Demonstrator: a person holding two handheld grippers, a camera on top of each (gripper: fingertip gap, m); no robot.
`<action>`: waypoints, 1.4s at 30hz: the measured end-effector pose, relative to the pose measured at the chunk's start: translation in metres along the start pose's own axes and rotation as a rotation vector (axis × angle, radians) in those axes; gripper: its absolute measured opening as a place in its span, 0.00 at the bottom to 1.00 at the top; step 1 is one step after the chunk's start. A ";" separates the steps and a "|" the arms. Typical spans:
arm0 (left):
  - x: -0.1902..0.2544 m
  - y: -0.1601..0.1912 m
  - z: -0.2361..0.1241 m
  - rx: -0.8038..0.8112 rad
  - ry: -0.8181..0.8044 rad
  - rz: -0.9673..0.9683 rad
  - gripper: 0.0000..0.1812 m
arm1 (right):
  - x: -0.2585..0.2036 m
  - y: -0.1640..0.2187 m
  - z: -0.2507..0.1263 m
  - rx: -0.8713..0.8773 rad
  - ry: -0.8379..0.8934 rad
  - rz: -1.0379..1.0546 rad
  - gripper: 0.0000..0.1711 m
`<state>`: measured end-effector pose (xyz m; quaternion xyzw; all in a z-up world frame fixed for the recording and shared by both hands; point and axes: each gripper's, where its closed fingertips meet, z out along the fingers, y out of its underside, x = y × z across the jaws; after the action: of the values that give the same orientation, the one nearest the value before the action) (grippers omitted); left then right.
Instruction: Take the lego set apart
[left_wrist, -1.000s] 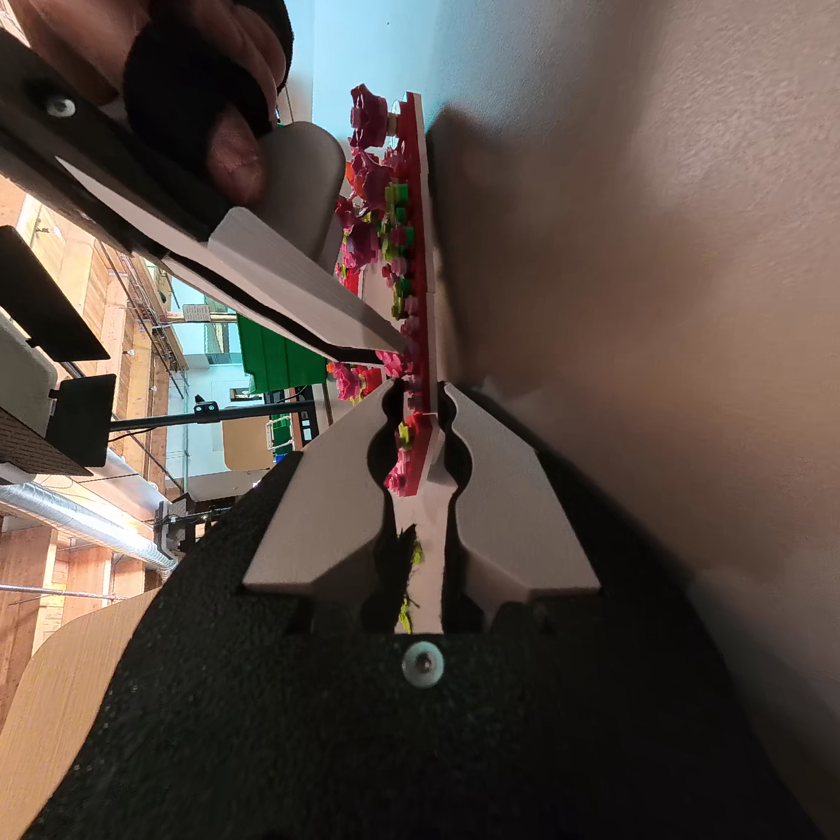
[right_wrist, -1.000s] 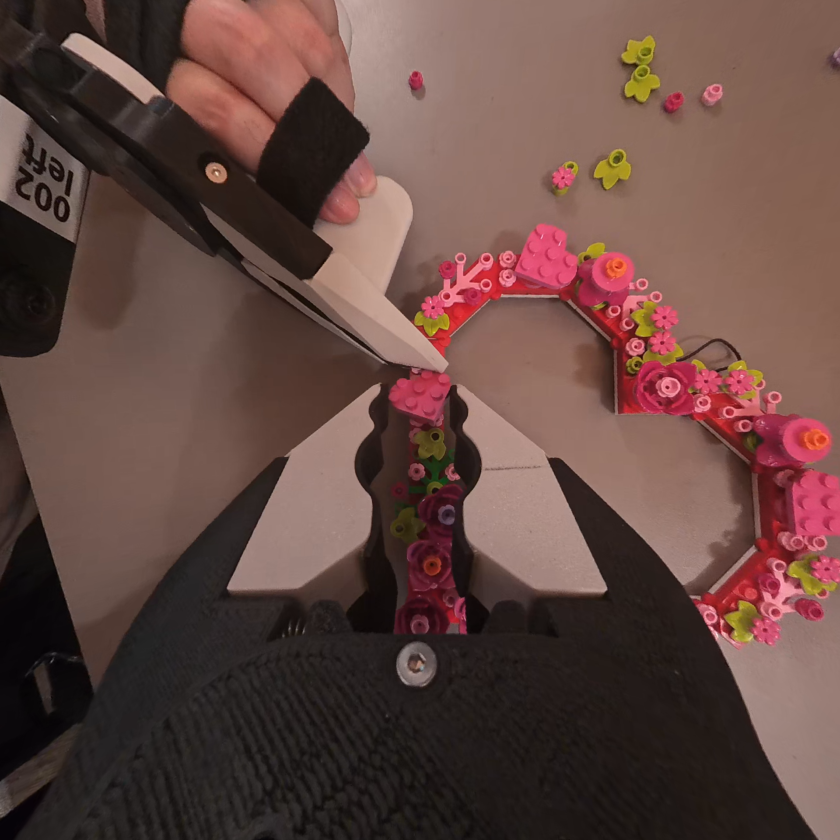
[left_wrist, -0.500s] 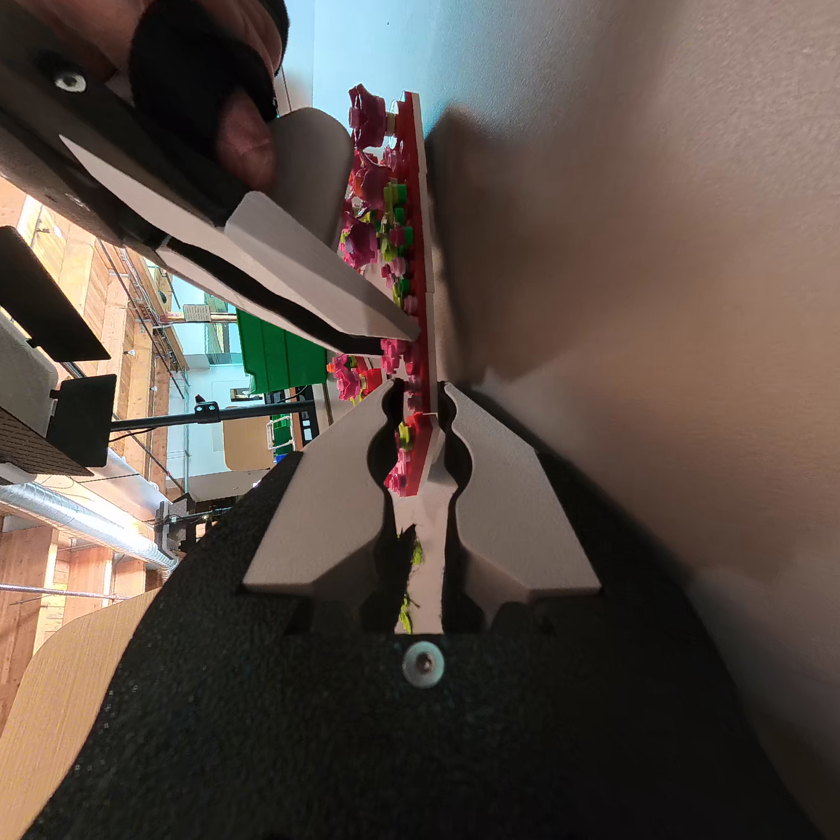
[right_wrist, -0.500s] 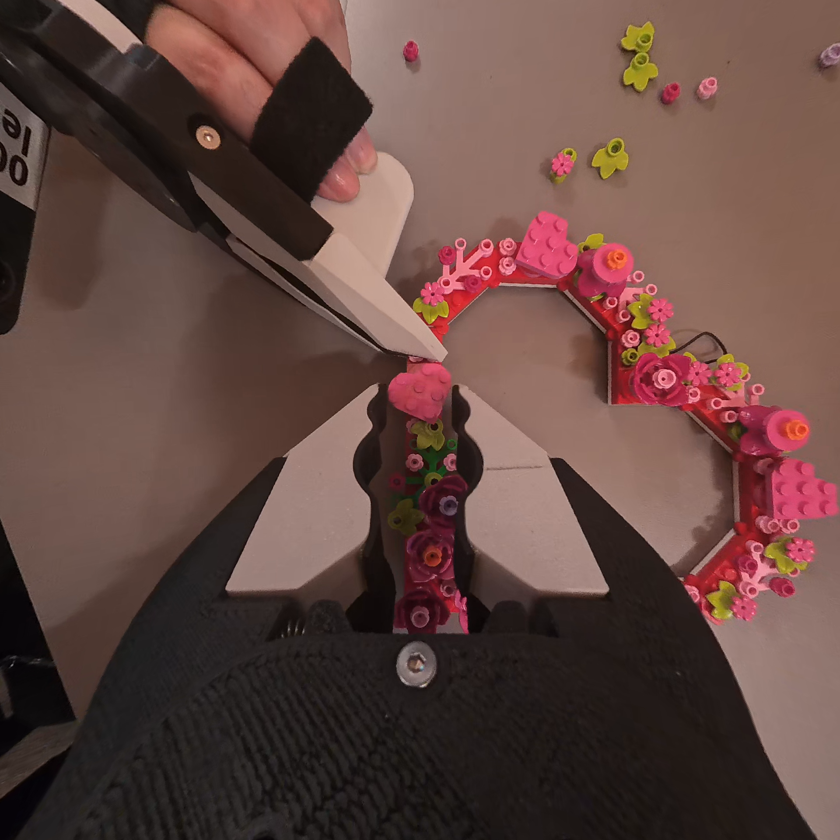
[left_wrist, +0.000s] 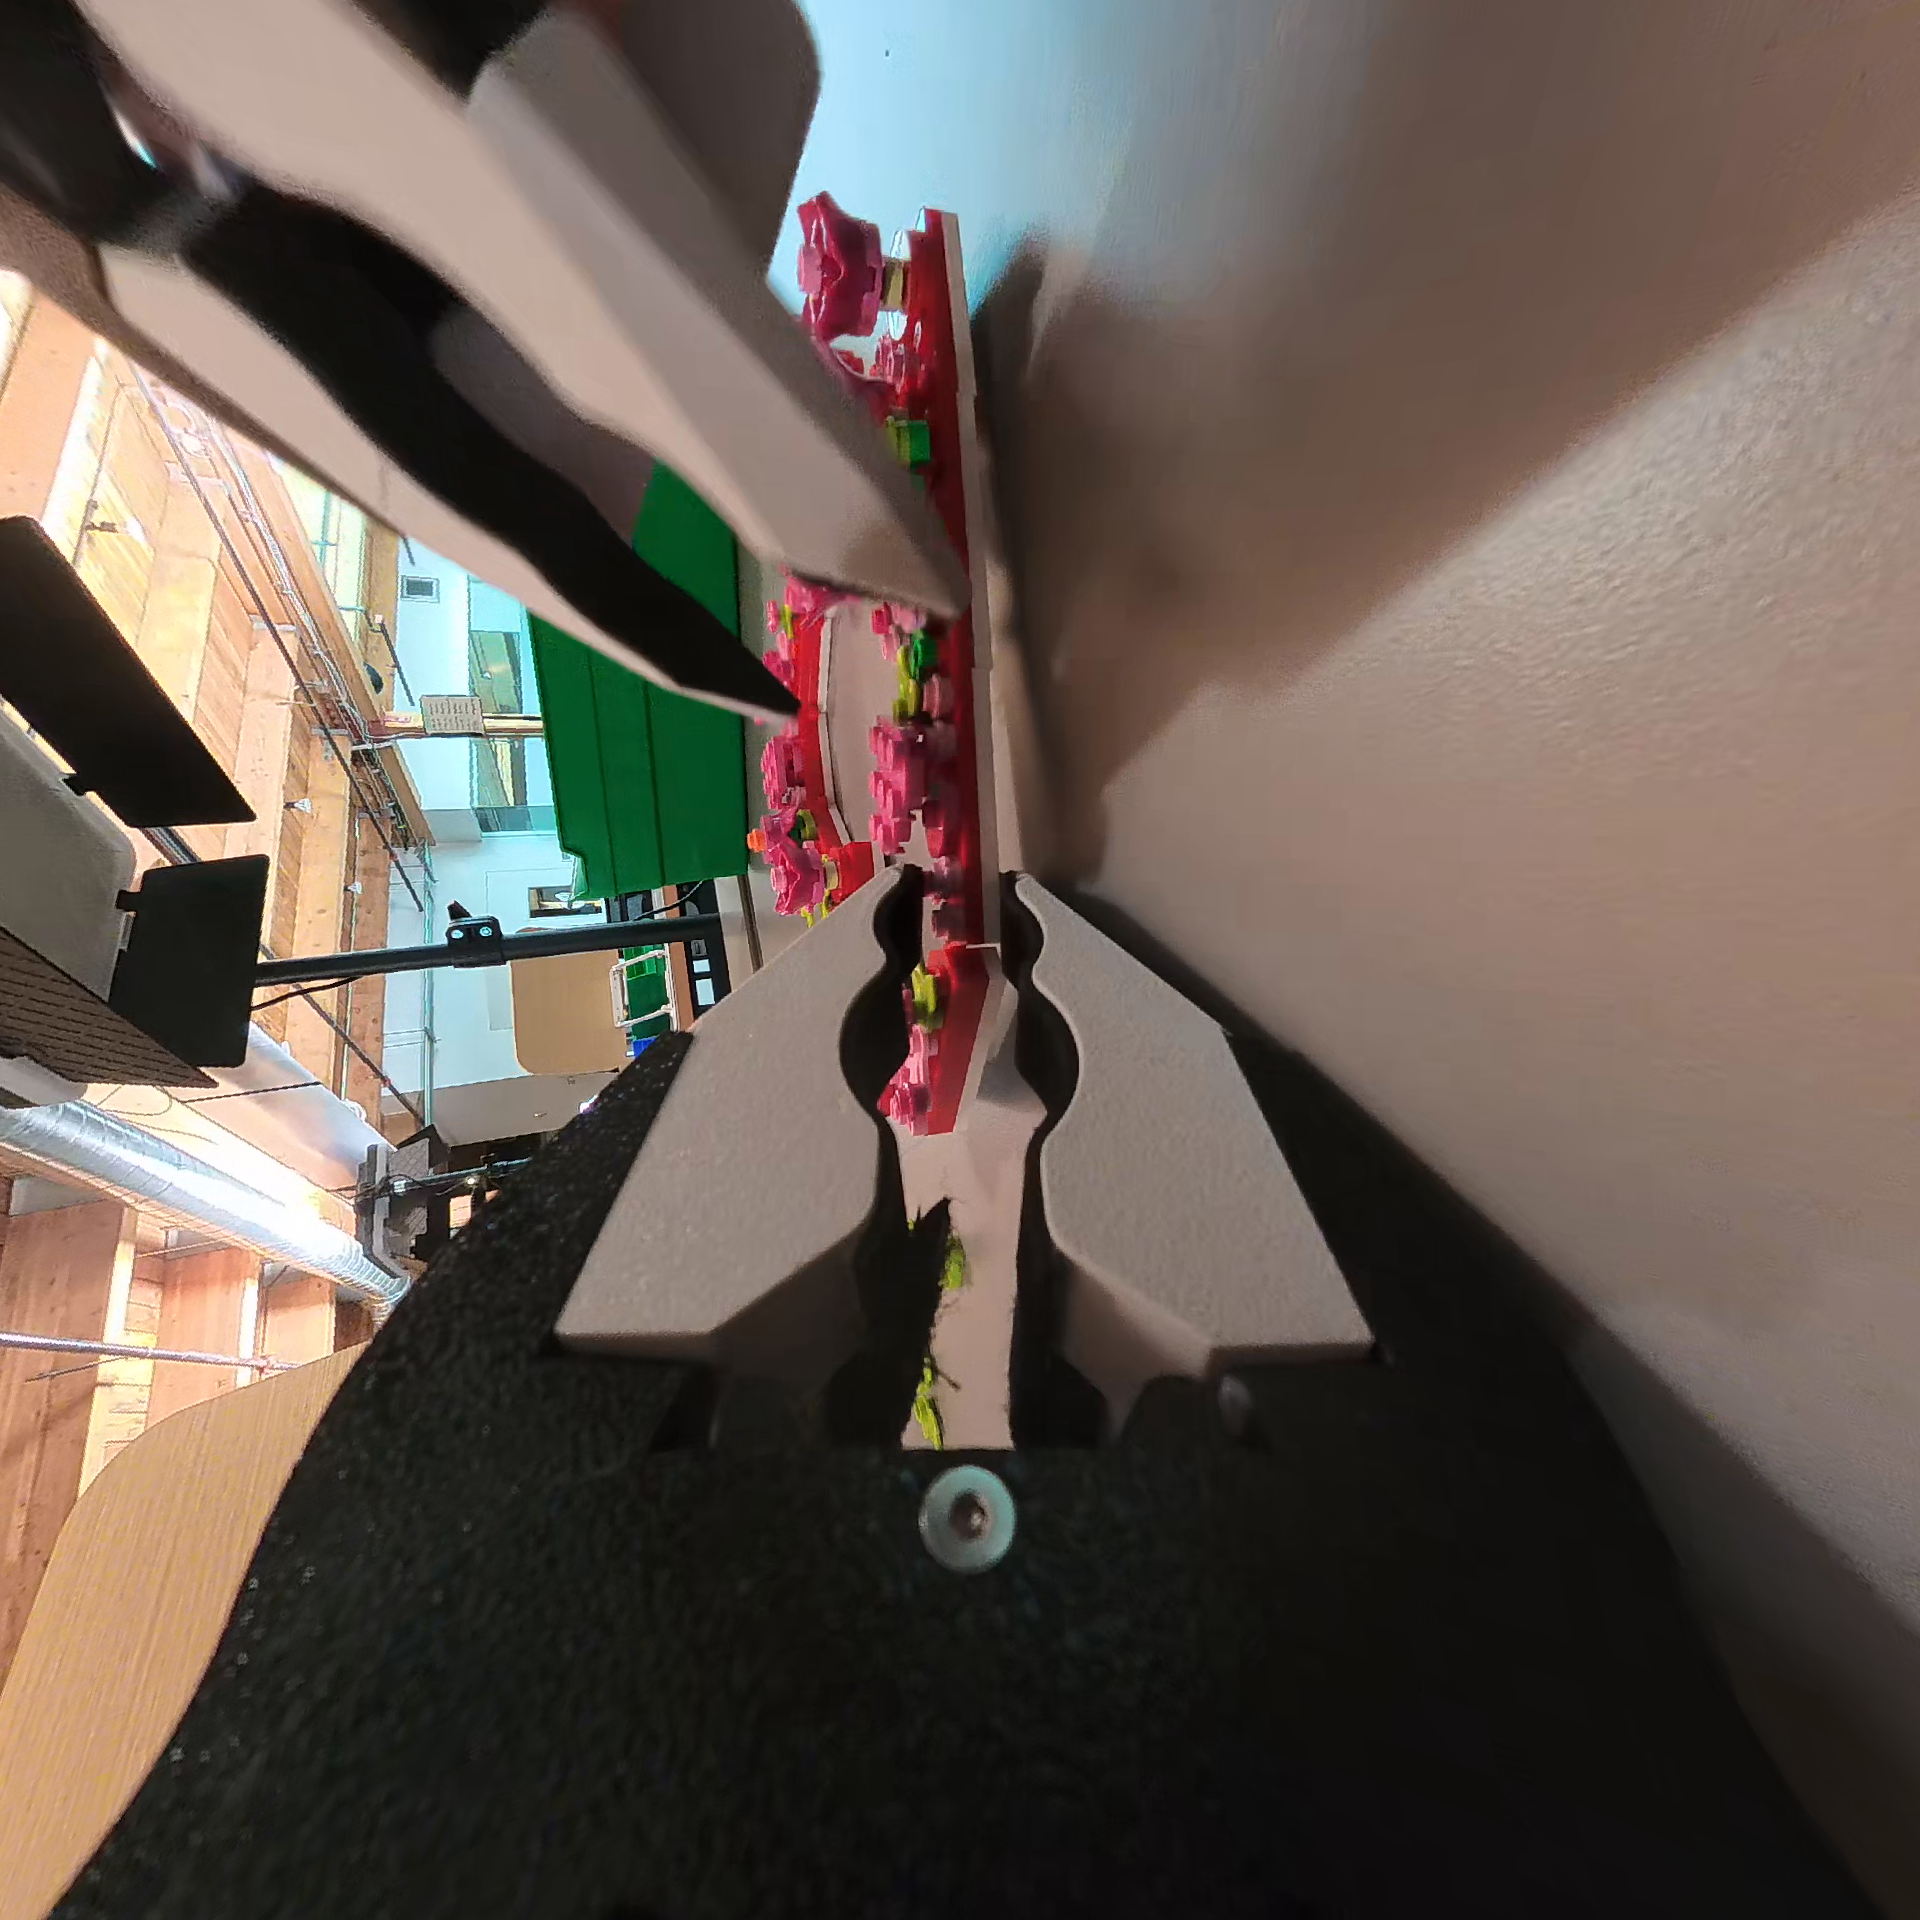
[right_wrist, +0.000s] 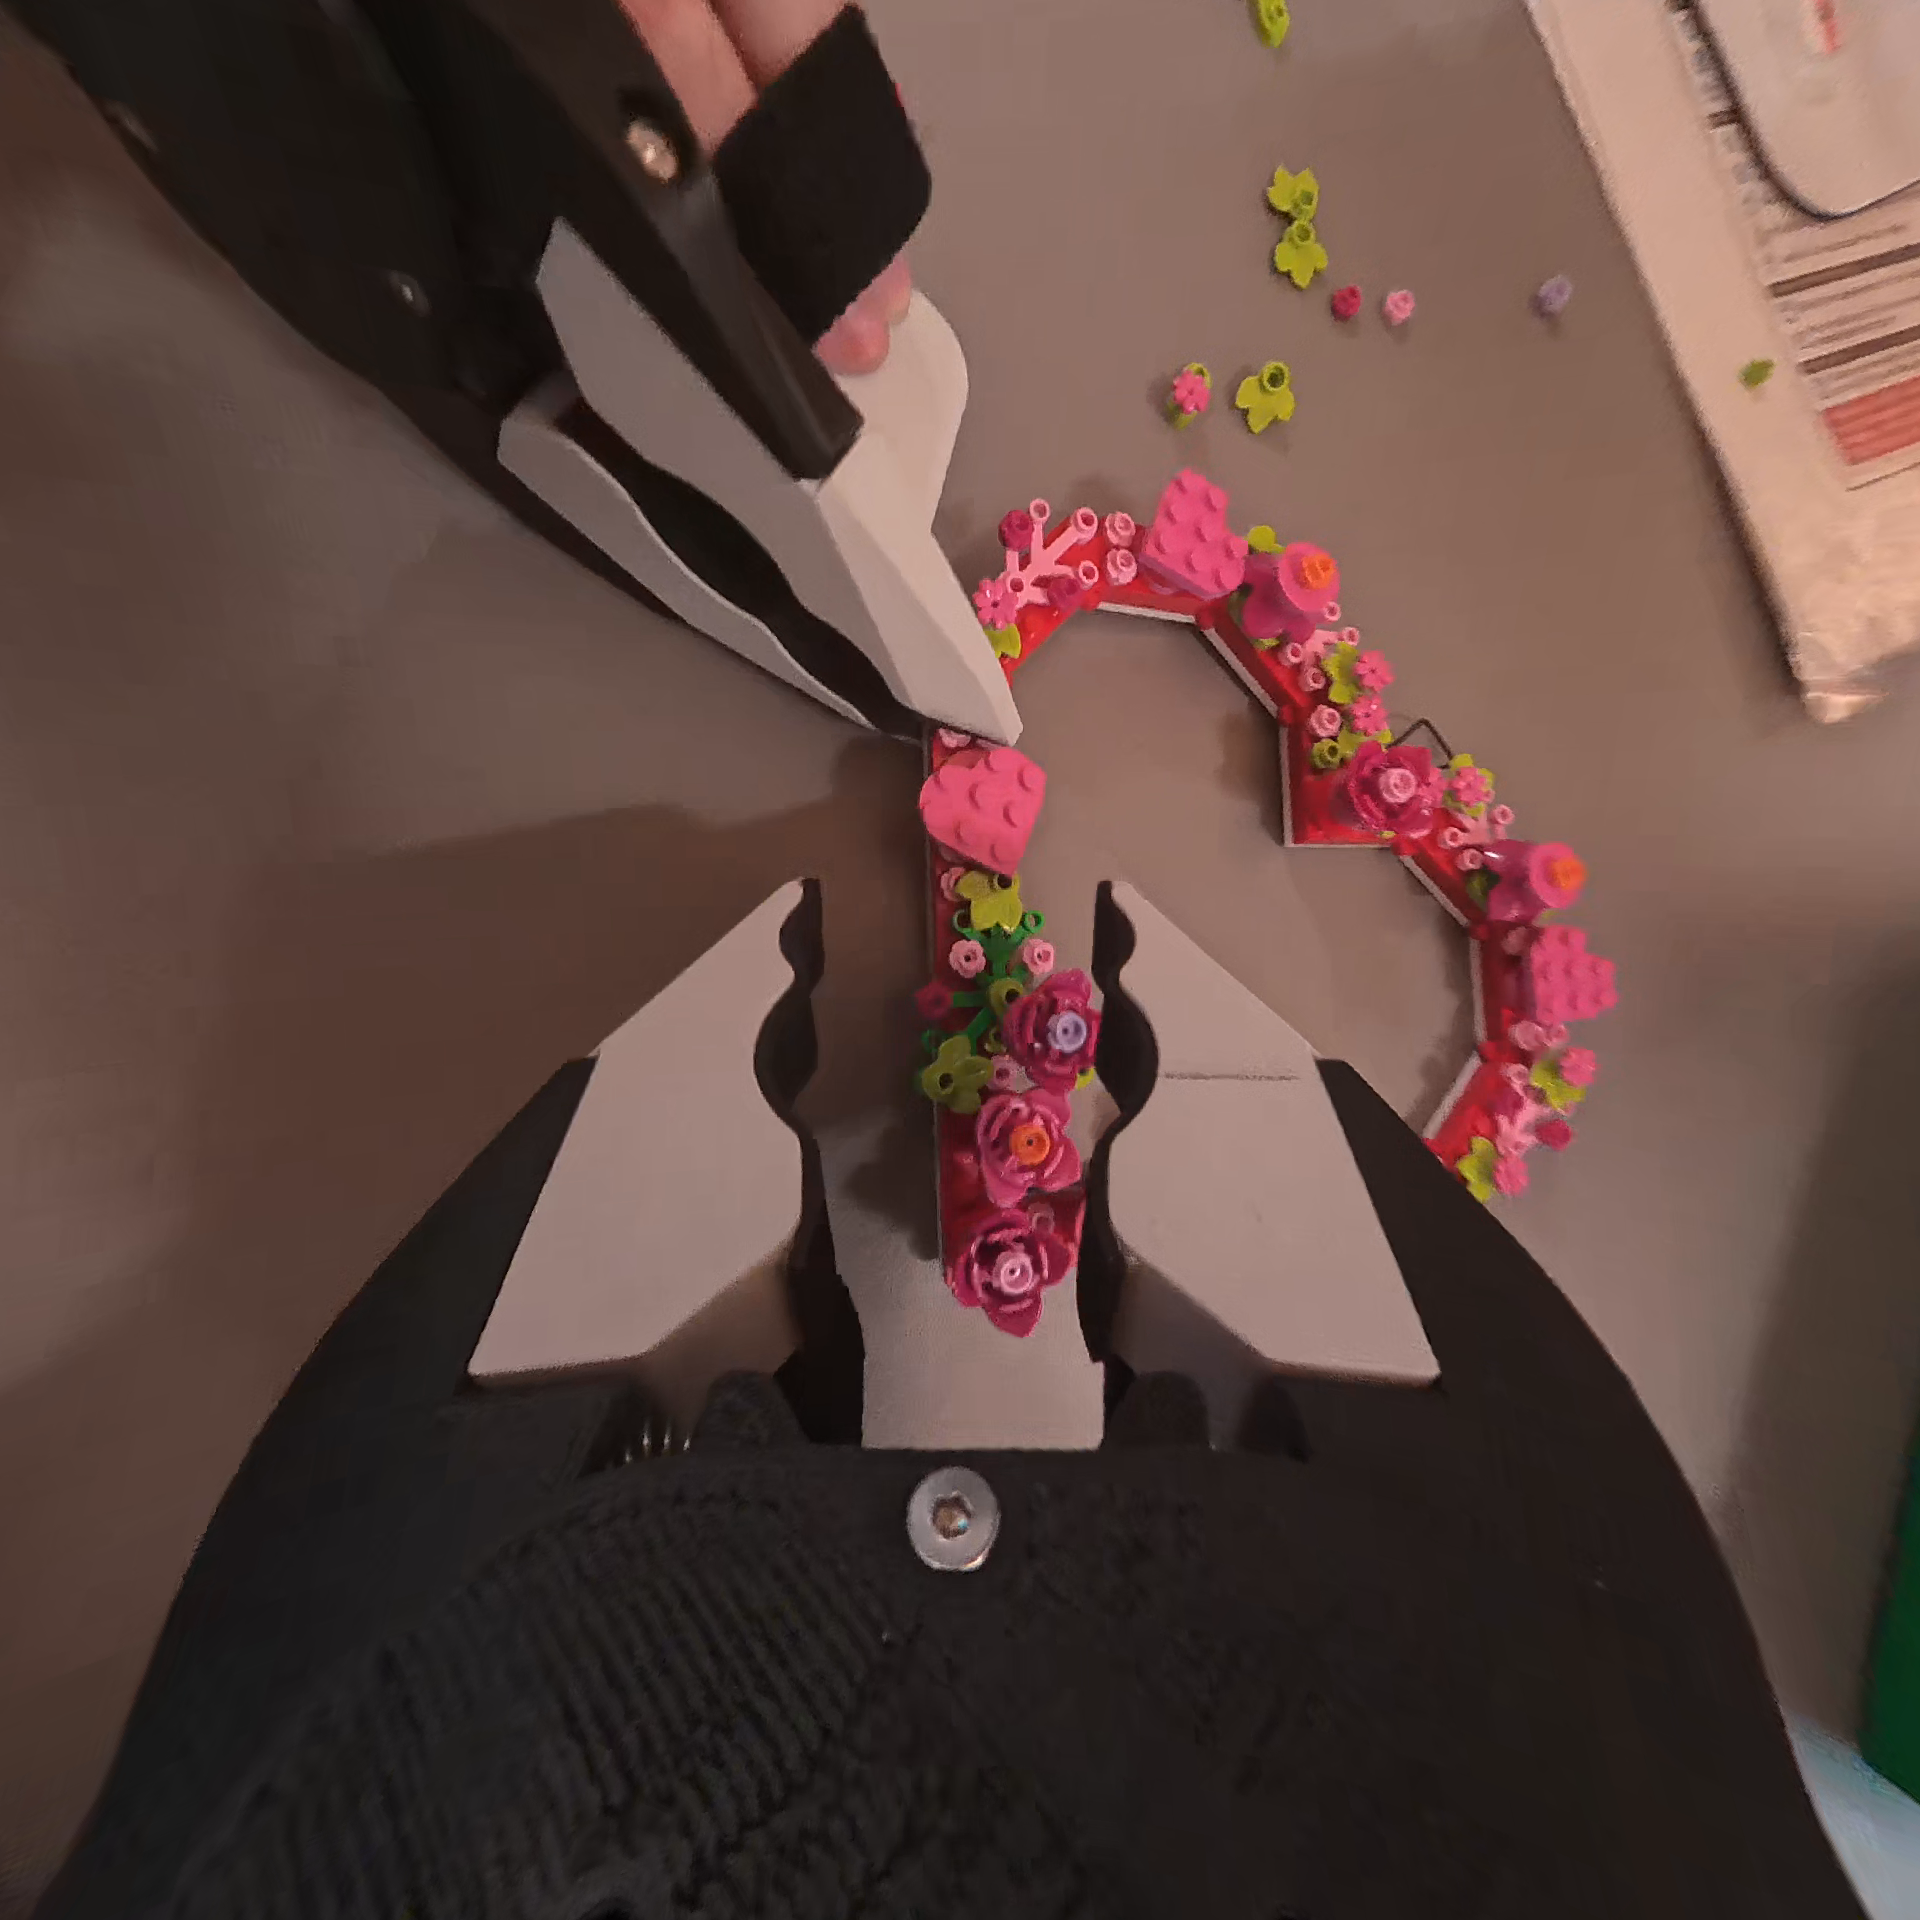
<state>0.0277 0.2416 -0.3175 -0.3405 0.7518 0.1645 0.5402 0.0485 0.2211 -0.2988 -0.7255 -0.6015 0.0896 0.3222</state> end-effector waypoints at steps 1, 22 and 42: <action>0.000 0.000 0.000 0.000 0.000 -0.001 0.06 | -0.001 0.001 -0.001 -0.002 0.034 -0.023 0.30; 0.000 0.001 0.000 0.001 0.001 -0.008 0.06 | -0.004 -0.008 0.021 -0.057 0.291 -0.324 0.27; 0.000 0.004 0.002 -0.018 0.007 -0.046 0.06 | 0.009 0.003 0.010 -0.140 0.519 -0.670 0.29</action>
<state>0.0264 0.2455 -0.3184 -0.3632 0.7441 0.1578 0.5381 0.0479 0.2326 -0.3062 -0.5087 -0.7075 -0.2466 0.4242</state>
